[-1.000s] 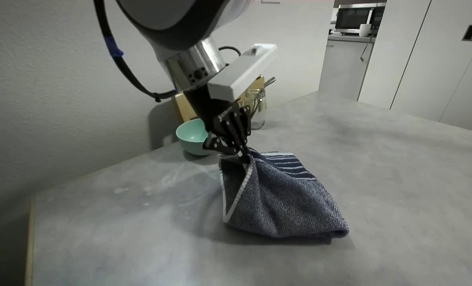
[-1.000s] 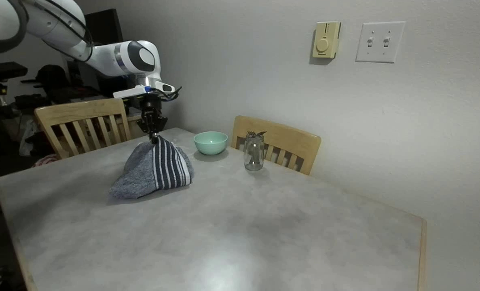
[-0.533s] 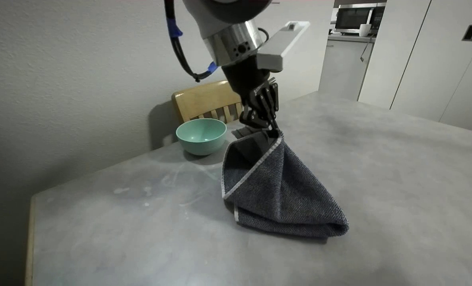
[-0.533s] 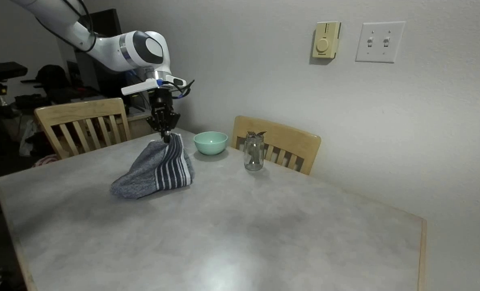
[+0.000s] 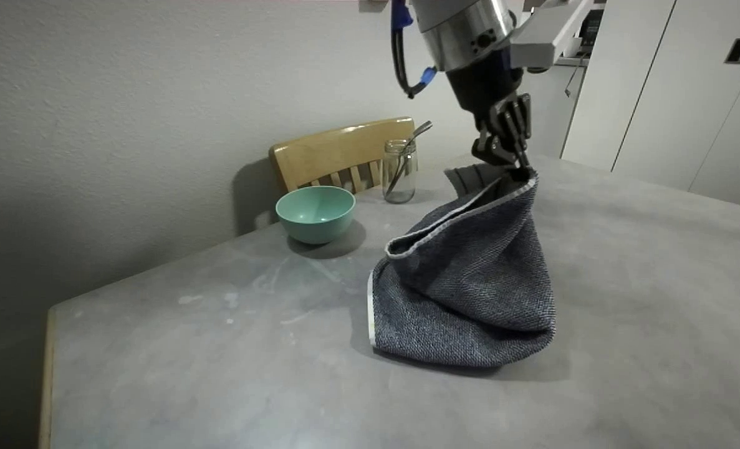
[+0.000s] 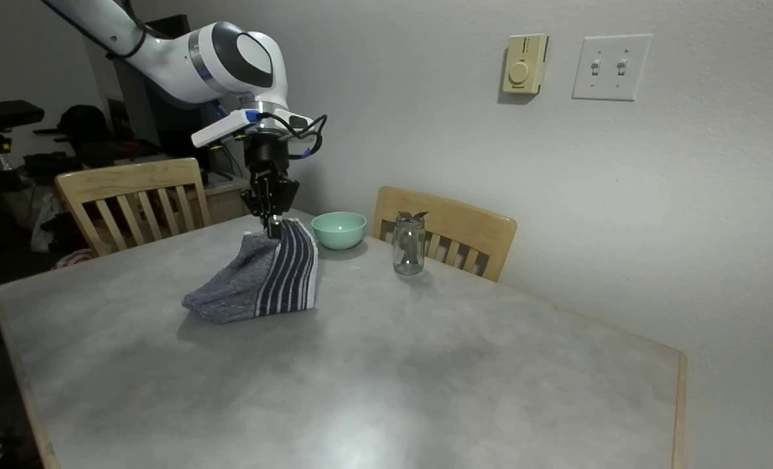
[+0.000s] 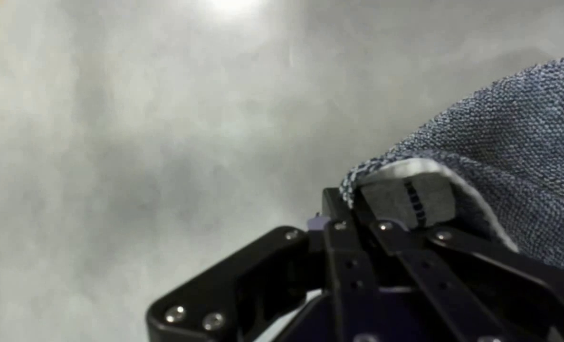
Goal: Unfold the towel once, fold the towel once, flip it over, unfold the towel once
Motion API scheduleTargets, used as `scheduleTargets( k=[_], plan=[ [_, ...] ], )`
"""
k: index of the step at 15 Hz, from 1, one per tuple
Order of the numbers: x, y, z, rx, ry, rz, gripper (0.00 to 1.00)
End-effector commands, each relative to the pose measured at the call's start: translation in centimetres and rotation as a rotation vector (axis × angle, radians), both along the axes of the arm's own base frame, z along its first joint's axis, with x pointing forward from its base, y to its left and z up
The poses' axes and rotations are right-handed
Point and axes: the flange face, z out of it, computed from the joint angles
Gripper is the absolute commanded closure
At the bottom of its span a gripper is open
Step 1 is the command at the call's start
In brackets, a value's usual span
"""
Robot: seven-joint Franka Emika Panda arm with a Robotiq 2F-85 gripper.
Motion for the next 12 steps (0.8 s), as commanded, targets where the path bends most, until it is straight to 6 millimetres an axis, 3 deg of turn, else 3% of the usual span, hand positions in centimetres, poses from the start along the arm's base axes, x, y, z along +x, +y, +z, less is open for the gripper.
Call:
scheduleTargets(
  k=[1,9,10,12],
  plan=[
    [-5.2,-3.3,1.0,-0.006,-0.036,-0.205,0.99],
    [-15.2,-6.5,-3.1,-0.052,-0.095,-0.684,0.99],
    [-16.0,-6.8,-3.7,-0.059,-0.101,-0.741,0.71],
    [-16.5,-6.8,-4.7,-0.076,-0.126,-0.852,0.64]
  ],
)
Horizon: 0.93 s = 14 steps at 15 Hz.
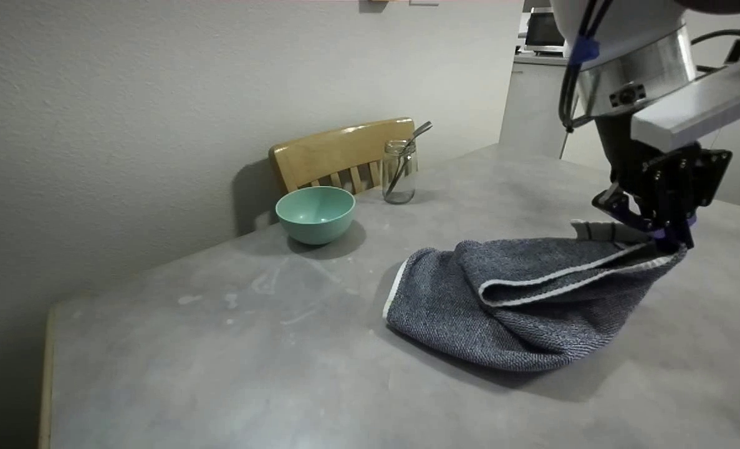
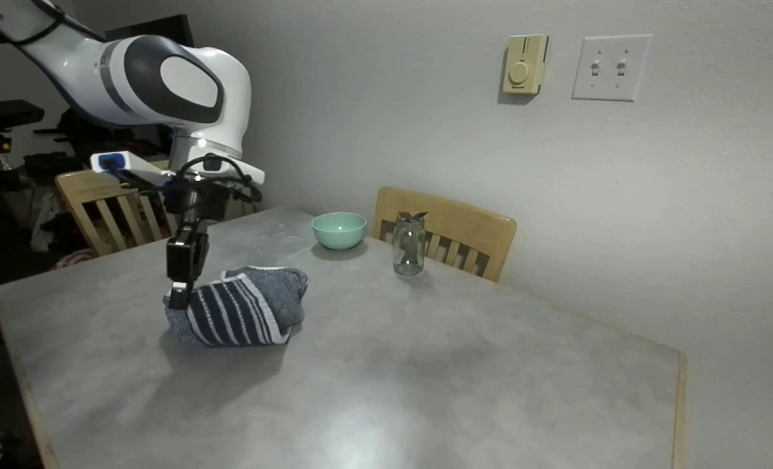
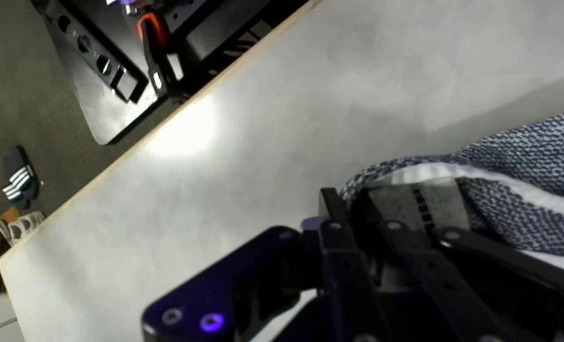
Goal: Unfold the towel once, fold the towel once, flip it over, unfold the towel once
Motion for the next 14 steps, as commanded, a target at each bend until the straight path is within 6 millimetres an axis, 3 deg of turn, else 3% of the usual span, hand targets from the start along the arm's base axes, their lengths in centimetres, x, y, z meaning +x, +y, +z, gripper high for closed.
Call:
scheduleTargets(
  k=[1,3,8,9,10,12,14],
  plan=[
    [-1.4,-0.4,-0.9,-0.02,-0.05,-0.18,0.56],
    [0.0,1.1,-1.6,-0.061,-0.037,-0.201,0.41],
    [5.5,8.0,-4.0,-0.064,0.0,-0.09,0.06],
    [6.6,9.3,-4.5,-0.057,-0.002,-0.068,0.13],
    [7.9,10.7,-5.3,-0.045,-0.011,-0.036,0.42],
    [9.8,12.6,-6.8,-0.03,-0.017,-0.011,0.4],
    [11.1,13.8,-8.1,-0.012,-0.018,-0.02,0.54]
  ],
)
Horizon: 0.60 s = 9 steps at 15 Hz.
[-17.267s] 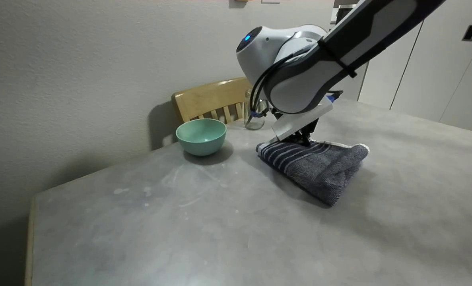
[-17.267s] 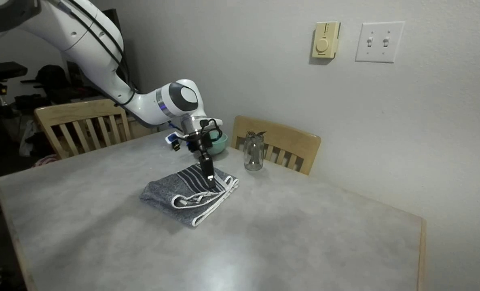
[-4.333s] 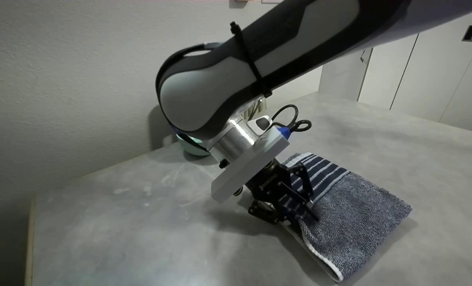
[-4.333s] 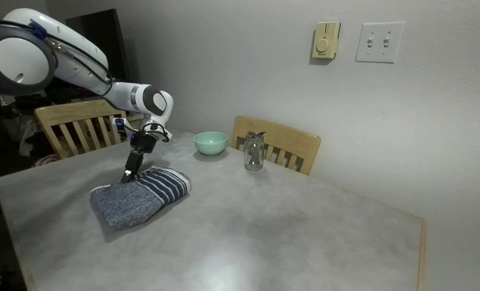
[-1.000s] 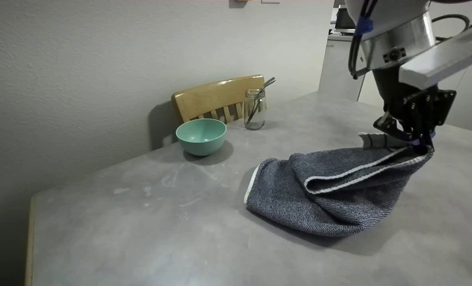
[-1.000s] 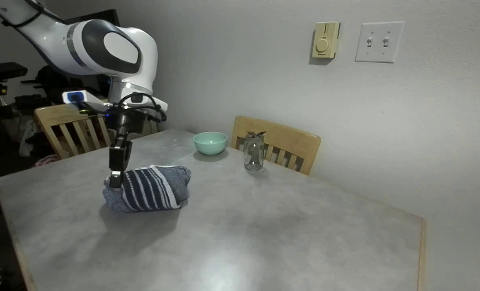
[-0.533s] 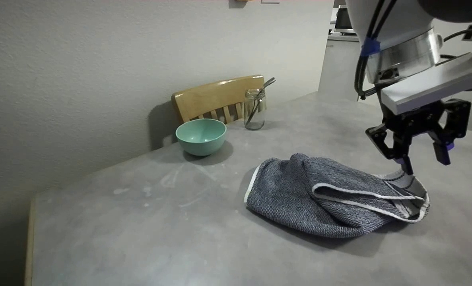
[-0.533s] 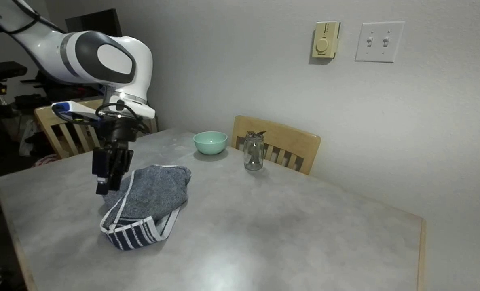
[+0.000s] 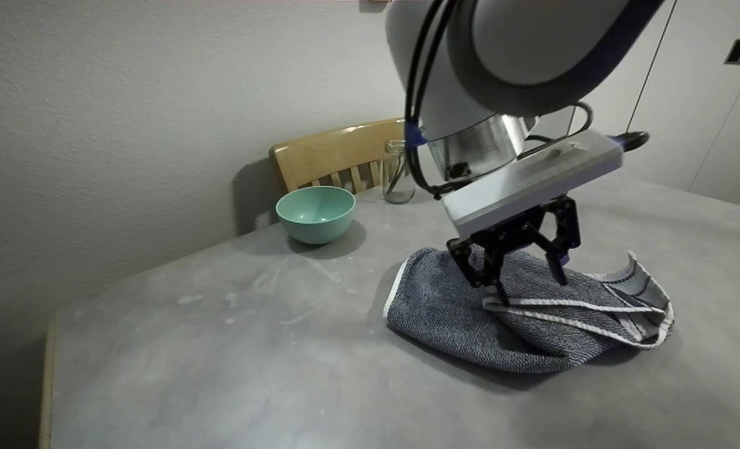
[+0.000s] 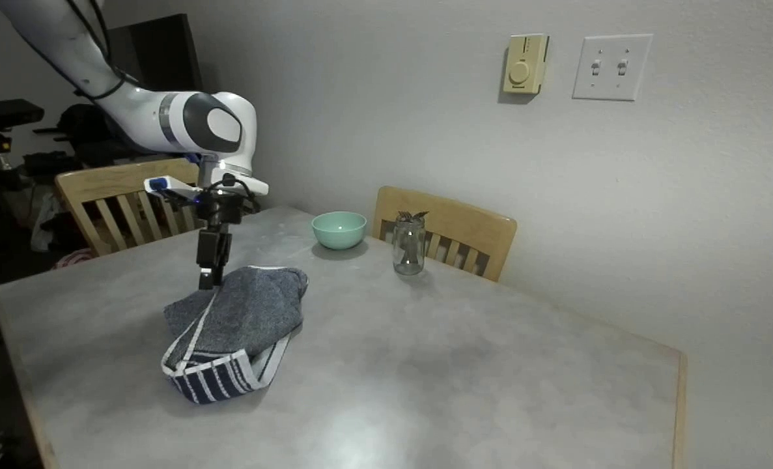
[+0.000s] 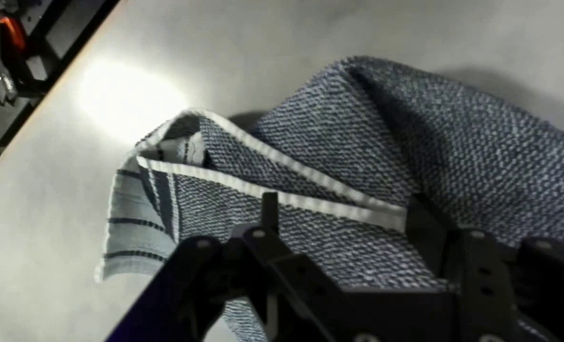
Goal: Unfold the towel once, fold the towel once, flip it over, unfold the towel once
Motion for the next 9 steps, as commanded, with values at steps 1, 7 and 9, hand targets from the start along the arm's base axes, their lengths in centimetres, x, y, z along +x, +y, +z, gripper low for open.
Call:
scheduleTargets(
  k=[1,7,9],
  plan=[
    [3.0,1.7,-2.3,0.028,0.026,0.01,0.6],
    [4.7,3.6,-3.6,-0.003,0.07,0.025,0.99],
    [5.1,4.4,-3.2,-0.023,0.087,0.039,0.64]
  ],
)
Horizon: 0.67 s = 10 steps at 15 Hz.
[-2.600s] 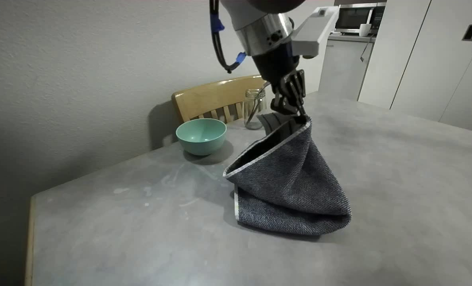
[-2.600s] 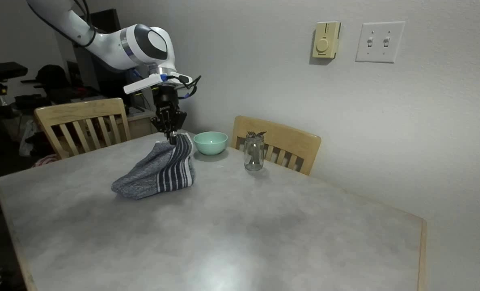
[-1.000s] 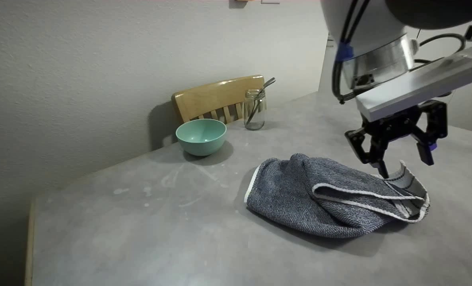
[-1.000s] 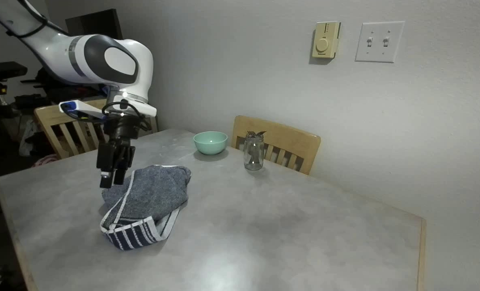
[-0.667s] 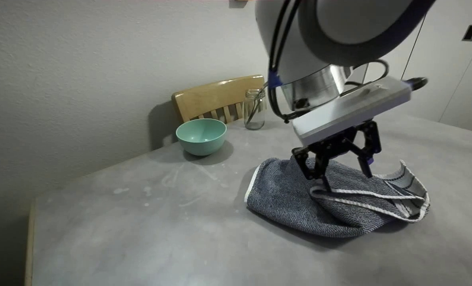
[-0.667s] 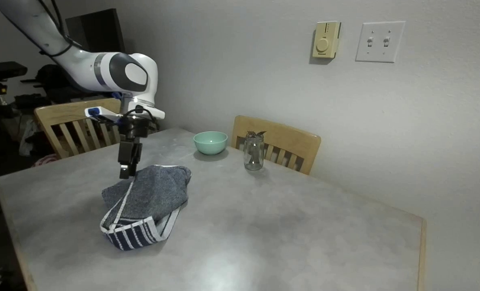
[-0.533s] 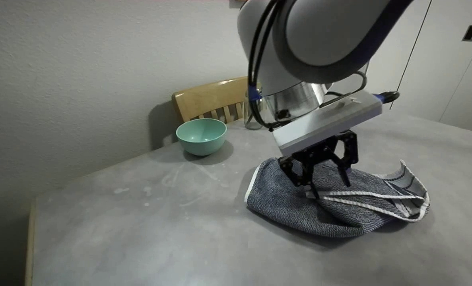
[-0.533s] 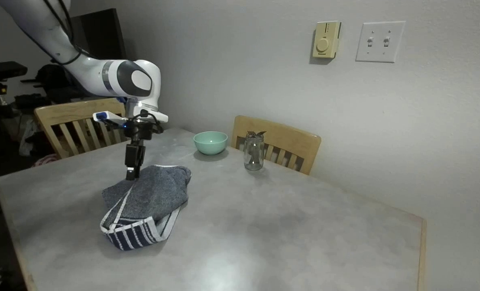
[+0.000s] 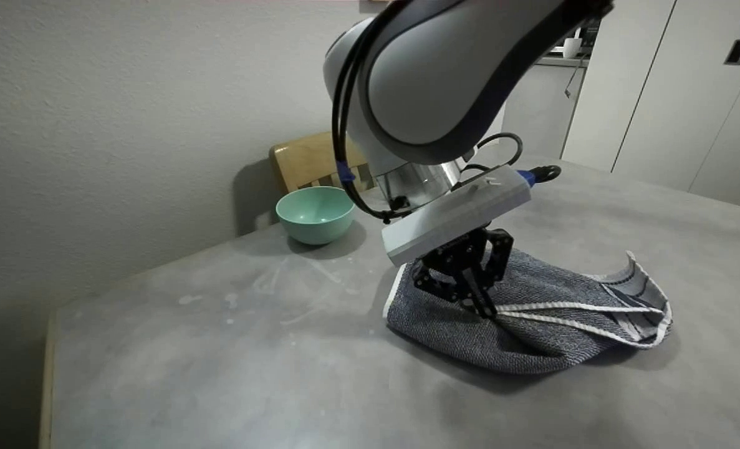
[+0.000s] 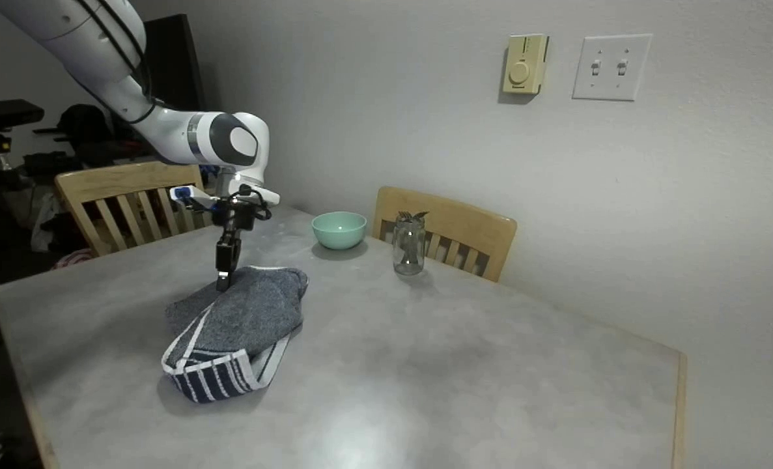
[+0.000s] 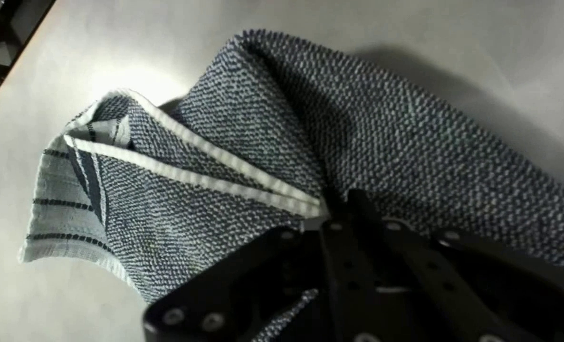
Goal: Unfold the towel once, fold the towel once, flip it over, unfold the towel once
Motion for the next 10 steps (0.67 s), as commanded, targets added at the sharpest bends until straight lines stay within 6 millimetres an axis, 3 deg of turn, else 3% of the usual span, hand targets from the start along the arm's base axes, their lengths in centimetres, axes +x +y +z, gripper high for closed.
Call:
scheduleTargets(
  k=[1,6,10],
  plan=[
    [1.2,1.3,0.9,-0.024,0.04,0.026,0.63],
    [1.8,2.2,2.6,-0.074,0.069,0.031,0.3],
    [1.8,1.4,2.0,-0.095,0.106,0.006,0.02]
  ],
)
